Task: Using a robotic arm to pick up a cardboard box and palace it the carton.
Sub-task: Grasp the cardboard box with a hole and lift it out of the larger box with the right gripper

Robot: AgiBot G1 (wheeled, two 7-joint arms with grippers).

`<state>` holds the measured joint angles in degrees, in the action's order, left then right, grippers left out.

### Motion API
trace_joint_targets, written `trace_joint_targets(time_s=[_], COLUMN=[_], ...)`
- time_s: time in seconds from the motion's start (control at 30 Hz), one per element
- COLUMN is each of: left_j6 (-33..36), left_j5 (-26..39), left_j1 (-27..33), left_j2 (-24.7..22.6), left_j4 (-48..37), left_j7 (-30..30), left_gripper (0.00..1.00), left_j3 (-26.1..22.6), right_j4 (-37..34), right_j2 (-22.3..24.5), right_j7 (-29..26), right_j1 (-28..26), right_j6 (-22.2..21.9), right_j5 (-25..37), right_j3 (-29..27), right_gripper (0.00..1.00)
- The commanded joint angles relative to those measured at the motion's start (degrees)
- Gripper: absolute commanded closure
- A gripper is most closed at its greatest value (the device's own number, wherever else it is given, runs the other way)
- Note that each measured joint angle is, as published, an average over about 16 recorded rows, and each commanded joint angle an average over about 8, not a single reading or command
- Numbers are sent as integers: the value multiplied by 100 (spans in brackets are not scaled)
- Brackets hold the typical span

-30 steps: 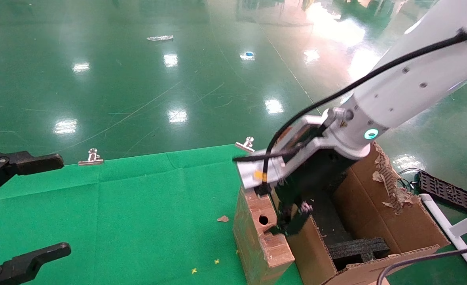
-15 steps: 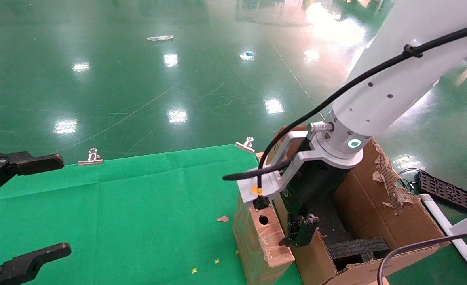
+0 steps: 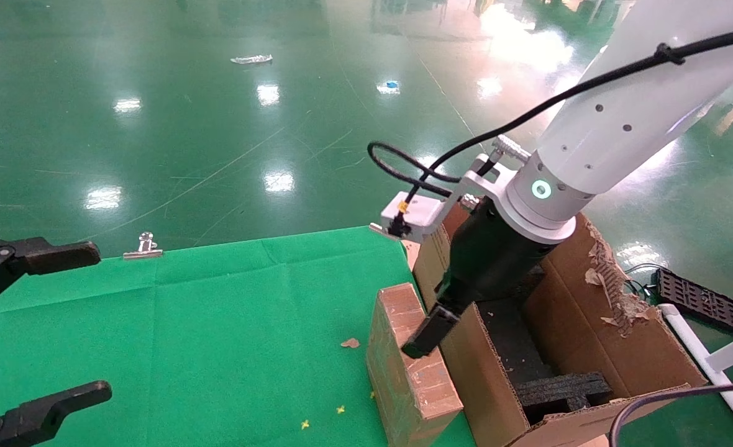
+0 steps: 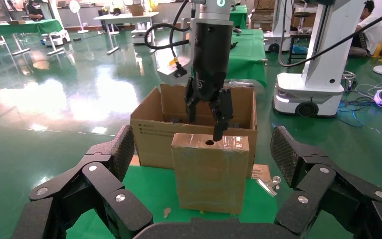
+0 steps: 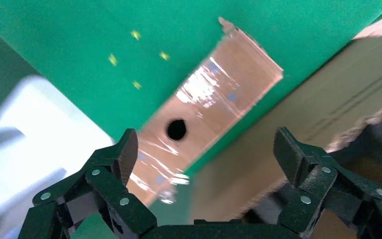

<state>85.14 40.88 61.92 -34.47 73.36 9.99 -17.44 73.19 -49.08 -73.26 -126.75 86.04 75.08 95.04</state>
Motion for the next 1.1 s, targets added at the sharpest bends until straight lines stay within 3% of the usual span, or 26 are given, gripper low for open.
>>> trace_joint_targets(time_s=[0.03, 0.4, 0.47, 0.57, 0.67, 0.73, 0.83, 0.9, 0.97, 1.1], left_j6=[0, -1, -2, -2, -2, -3, -3, -3, -3, -4], left_j5=[0, -2, -3, -3, -4, -4, -5, -5, -5, -6], left_j1=[0, 1, 1, 1, 1, 1, 2, 2, 2, 2], left_j2=[0, 1, 2, 2, 2, 2, 3, 3, 3, 4], left_j4=[0, 0, 0, 0, 0, 0, 0, 0, 0, 0], left_j7=[0, -2, -2, -2, -3, -3, -3, -4, -4, -4], left_gripper=[0, 0, 0, 1, 20, 42, 78, 93, 99, 100], left_j3=[-1, -3, -4, -5, -6, -6, -7, -7, -8, -9], right_j4=[-111, -541, -575, -582, -539, -489, -399, -337, -281, -187], right_j2=[-17, -194, -223, -259, -288, -295, -282, -258, -230, -186], right_j7=[-384, -757, -747, -735, -768, -815, -898, -948, -985, -1047], right_j1=[48, 483, 531, 574, 584, 580, 566, 561, 557, 555], right_j6=[12, -107, -127, -148, -159, -168, -189, -207, -225, -258], right_j5=[-158, -248, -228, -174, -86, -30, 43, 72, 99, 153], right_j3=[8, 167, 187, 220, 260, 283, 309, 319, 326, 343], right_gripper=[0, 1, 17, 52, 89, 98, 100, 100, 100, 100])
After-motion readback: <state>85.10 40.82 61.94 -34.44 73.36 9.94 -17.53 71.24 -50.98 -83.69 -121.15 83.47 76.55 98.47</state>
